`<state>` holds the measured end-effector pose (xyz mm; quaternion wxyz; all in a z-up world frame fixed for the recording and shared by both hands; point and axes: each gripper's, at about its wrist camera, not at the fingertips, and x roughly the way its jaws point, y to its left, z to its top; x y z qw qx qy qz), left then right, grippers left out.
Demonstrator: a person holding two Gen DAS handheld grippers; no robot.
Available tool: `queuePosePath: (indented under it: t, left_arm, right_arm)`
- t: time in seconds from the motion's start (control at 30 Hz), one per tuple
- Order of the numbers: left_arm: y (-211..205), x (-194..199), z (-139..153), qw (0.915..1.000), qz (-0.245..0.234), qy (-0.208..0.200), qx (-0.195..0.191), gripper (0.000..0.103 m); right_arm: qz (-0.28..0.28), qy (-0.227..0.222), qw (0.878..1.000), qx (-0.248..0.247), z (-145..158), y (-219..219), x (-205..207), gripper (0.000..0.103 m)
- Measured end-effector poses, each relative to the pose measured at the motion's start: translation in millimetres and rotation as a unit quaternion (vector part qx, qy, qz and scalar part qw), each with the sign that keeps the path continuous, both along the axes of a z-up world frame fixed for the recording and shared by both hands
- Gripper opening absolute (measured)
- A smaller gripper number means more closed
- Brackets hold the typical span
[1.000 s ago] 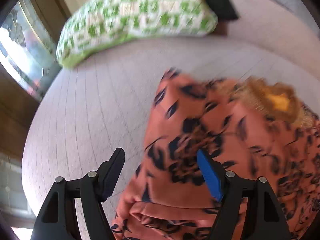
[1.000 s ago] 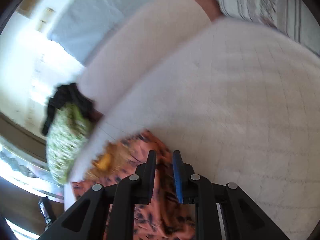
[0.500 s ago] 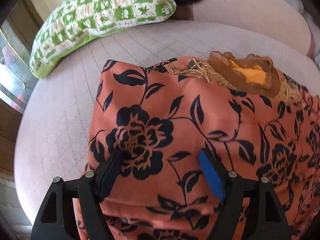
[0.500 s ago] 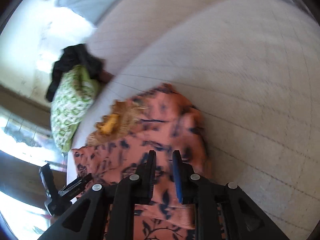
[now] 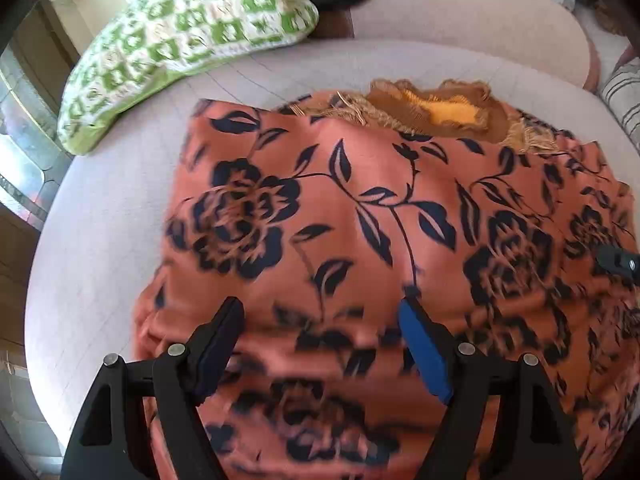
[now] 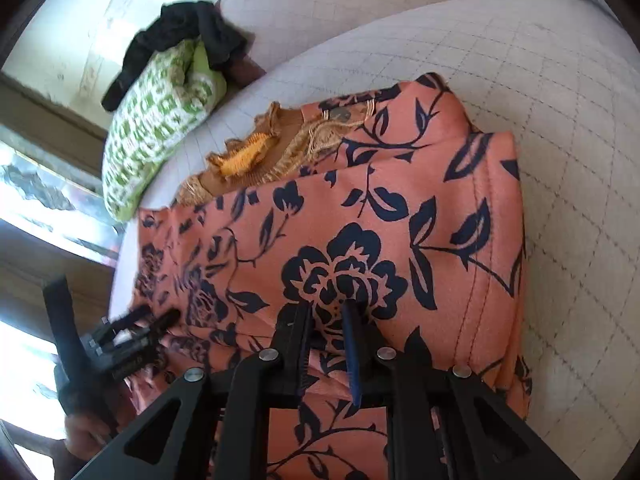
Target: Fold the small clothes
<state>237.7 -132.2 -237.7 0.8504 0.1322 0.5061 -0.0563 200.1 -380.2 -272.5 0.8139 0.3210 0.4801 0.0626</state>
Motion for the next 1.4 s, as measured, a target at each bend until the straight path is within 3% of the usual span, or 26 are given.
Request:
queuePosePath:
  t: [0.1,0.2,0.3,0.47,0.83,1.0,1.07,1.33,1.4]
  left_arm:
    - [12,-31,14,0.9998,0.001,-0.015,-0.015,0.080]
    - [23,-60,16,0.9996,-0.013,-0.009,-0.022,0.080]
    - [30,-83,5,0.9999,-0.012,0.004,0.003,0.080]
    - [52,-125,17,0.9996,-0.003,-0.011,-0.024,0.080]
    - [177,-148,41,0.9933,0.096,-0.033,-0.055,0.080]
    - [221,-166,35,0.9901,0.116,-0.019,-0.076,0.080]
    - [226,-170,31,0.9904,0.108,-0.009,-0.086,0.080]
    - [225,-176,6,0.9880,0.072,0.042,-0.130,0.080]
    - [226,-178,4,0.9857,0.068,0.049,-0.146,0.074]
  right_arm:
    - [0.025,-0.013,1.000,-0.002,8,11,-8,0.020]
    - [0.048,0.019,0.998,-0.029,-7,25,-11,0.019]
    - [0.039,0.010,0.999,-0.026,-2,26,-22,0.018]
    - [0.039,-0.014,0.999,-0.008,13,23,-56,0.020]
    - [-0.002,-0.022,1.000,0.020,18,6,-144,0.020]
    - [-0.048,-0.021,0.998,0.037,16,-16,-174,0.037]
    - [-0.062,-0.020,0.997,0.046,16,-23,-183,0.071]
    - [-0.092,-0.009,0.995,0.048,9,-36,-214,0.072]
    - [-0.094,-0.006,0.994,0.047,7,-36,-219,0.072]
